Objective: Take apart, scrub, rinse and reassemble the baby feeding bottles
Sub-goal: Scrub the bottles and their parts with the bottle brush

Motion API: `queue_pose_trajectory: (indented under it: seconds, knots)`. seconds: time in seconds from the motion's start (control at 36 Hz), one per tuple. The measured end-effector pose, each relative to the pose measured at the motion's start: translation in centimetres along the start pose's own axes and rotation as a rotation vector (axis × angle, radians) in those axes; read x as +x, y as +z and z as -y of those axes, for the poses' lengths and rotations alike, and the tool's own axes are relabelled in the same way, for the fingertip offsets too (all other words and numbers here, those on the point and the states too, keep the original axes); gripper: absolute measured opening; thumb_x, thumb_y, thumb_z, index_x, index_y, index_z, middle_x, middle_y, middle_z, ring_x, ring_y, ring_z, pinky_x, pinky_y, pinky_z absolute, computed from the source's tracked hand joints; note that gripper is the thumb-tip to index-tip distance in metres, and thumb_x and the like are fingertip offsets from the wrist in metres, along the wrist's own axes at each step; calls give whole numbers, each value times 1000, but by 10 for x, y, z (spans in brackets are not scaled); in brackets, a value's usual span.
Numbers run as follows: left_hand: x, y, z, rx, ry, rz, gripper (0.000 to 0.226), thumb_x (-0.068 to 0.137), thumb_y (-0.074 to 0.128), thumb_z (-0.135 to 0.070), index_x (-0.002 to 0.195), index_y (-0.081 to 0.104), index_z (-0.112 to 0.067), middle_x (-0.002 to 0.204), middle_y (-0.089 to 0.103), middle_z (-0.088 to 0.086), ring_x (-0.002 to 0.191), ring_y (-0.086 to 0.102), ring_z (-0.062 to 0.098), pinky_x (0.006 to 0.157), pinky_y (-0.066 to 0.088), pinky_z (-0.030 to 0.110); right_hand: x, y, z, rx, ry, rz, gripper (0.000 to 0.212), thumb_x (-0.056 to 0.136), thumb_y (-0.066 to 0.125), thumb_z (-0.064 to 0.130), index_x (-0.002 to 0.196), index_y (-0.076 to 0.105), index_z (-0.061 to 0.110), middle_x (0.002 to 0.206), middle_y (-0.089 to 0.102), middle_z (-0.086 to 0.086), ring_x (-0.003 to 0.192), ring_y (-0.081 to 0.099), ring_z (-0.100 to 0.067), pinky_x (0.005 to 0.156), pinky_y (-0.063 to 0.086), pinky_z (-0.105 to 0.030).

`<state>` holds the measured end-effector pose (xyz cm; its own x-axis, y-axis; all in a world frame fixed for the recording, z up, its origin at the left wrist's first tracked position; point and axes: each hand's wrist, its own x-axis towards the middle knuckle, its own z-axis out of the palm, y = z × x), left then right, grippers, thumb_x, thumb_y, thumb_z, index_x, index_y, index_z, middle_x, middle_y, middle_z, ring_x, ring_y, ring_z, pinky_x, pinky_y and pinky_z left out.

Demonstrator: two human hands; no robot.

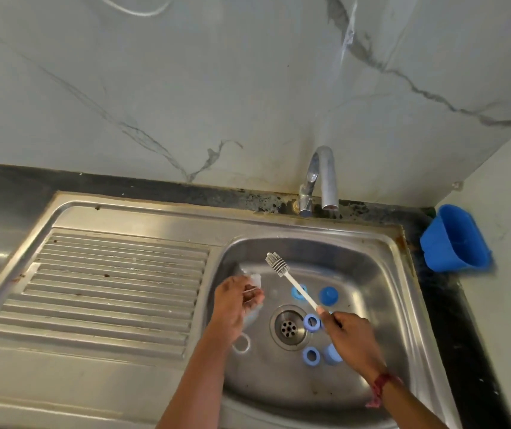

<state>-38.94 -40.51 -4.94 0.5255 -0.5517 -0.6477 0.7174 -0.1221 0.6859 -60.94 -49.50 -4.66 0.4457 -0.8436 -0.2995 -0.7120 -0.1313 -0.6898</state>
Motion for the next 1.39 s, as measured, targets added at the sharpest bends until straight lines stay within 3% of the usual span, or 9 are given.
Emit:
queue_pose_trajectory:
  seconds: [0.33, 0.5, 0.69, 0.81, 0.89, 1.06, 1.17, 1.22, 1.39]
  knots:
    - [-37, -21, -26, -171, 98, -71, 19, 98, 59, -19, 103, 67, -2, 66, 61, 8, 58, 58, 16, 55, 55, 28, -28, 2, 28, -176, -214, 48, 53, 90, 49, 61, 57, 49, 19, 45, 46, 6, 43, 50, -4, 47, 36, -16]
    - [-48, -23, -31, -149, 142, -128, 24, 89, 72, -20, 104, 68, -1, 82, 72, 12, 68, 68, 20, 64, 60, 31, -34, 5, 28, -446, -416, -185, 69, 87, 24, 77, 63, 59, 22, 49, 46, 8, 40, 42, -3, 42, 24, -11]
    - [-51, -21, -44, -221, 92, -169, 29, 90, 72, -21, 107, 66, 0, 89, 74, 17, 81, 72, 27, 80, 60, 40, -39, 12, 28, -761, -717, -526, 46, 99, 41, 49, 72, 66, 22, 58, 50, 3, 43, 47, -18, 37, 35, -27]
    - [-55, -16, -51, -236, 109, -196, 33, 81, 79, -27, 99, 65, -2, 89, 73, 17, 84, 72, 28, 80, 60, 39, -42, 12, 37, -814, -767, -591, 22, 82, 65, 33, 85, 72, 13, 63, 51, 1, 48, 48, -19, 41, 41, -30]
    - [-56, -11, -54, -287, 133, -161, 30, 86, 76, -21, 103, 65, 2, 95, 72, 18, 88, 70, 29, 85, 58, 41, -39, 13, 43, -783, -794, -621, 28, 93, 54, 35, 78, 67, 15, 61, 52, 0, 48, 49, -20, 41, 42, -32]
    - [-56, -12, -52, -269, 210, -2, 22, 88, 69, -15, 104, 69, 0, 106, 70, 21, 95, 67, 28, 92, 55, 42, -32, 4, 57, -462, -488, -225, 65, 94, 29, 70, 59, 53, 21, 49, 53, 2, 40, 49, -14, 41, 42, -29]
    - [-56, -16, -50, -311, 217, 153, 23, 86, 68, -17, 102, 70, -1, 102, 72, 17, 98, 69, 25, 84, 60, 35, -25, -6, 65, 197, -135, 284, 59, 89, 55, 61, 47, 47, 20, 47, 47, 0, 41, 39, -14, 45, 35, -26]
    - [-55, -18, -49, -326, 210, 178, 19, 91, 64, -13, 105, 70, -1, 103, 72, 16, 100, 69, 25, 82, 60, 33, -24, -11, 67, 257, -60, 409, 55, 91, 57, 56, 50, 55, 19, 49, 48, -6, 37, 36, -14, 38, 30, -21]
    - [-50, -15, -47, -345, 220, 31, 18, 89, 67, -13, 102, 69, -1, 94, 72, 14, 89, 70, 24, 88, 58, 41, -17, -7, 67, 51, -263, 215, 33, 81, 79, 38, 67, 61, 15, 52, 55, 10, 47, 48, -3, 48, 37, -14]
